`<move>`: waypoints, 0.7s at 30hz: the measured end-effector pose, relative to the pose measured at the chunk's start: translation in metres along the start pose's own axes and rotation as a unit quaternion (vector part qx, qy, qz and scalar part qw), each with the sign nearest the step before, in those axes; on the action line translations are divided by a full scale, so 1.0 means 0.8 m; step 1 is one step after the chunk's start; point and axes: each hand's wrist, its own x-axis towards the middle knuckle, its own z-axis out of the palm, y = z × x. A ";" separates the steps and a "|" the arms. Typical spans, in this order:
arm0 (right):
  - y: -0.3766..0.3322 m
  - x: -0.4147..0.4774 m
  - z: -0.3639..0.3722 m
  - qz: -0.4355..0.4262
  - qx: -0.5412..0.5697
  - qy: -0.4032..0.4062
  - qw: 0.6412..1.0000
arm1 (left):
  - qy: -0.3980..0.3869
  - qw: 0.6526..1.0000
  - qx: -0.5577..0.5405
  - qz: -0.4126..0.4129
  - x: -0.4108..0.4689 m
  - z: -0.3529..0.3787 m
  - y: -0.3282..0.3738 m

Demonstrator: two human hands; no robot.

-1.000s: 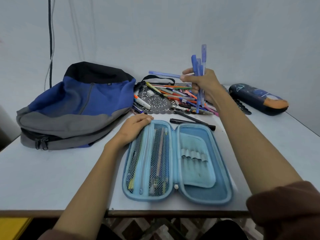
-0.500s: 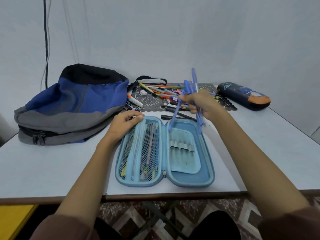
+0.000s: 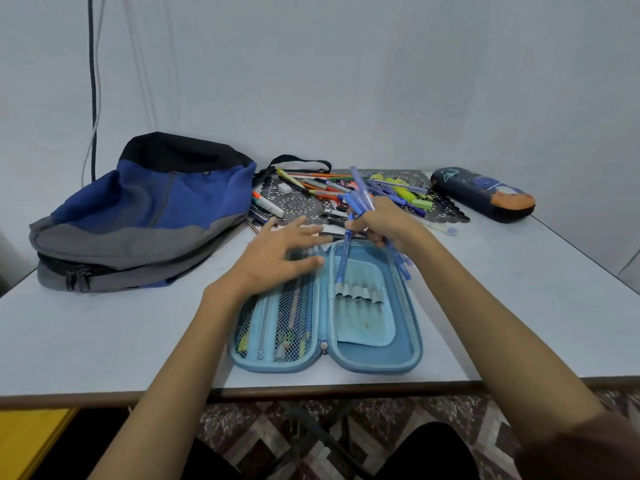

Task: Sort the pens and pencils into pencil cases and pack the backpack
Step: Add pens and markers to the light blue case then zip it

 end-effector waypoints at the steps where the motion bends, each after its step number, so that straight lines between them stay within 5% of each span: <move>1: 0.000 -0.002 0.002 0.000 -0.010 -0.014 1.000 | -0.025 0.999 0.023 -0.003 0.000 0.003 0.003; 21: -0.005 -0.002 0.013 0.022 -0.123 -0.110 0.986 | -0.022 0.995 -0.028 -0.089 -0.003 0.011 0.012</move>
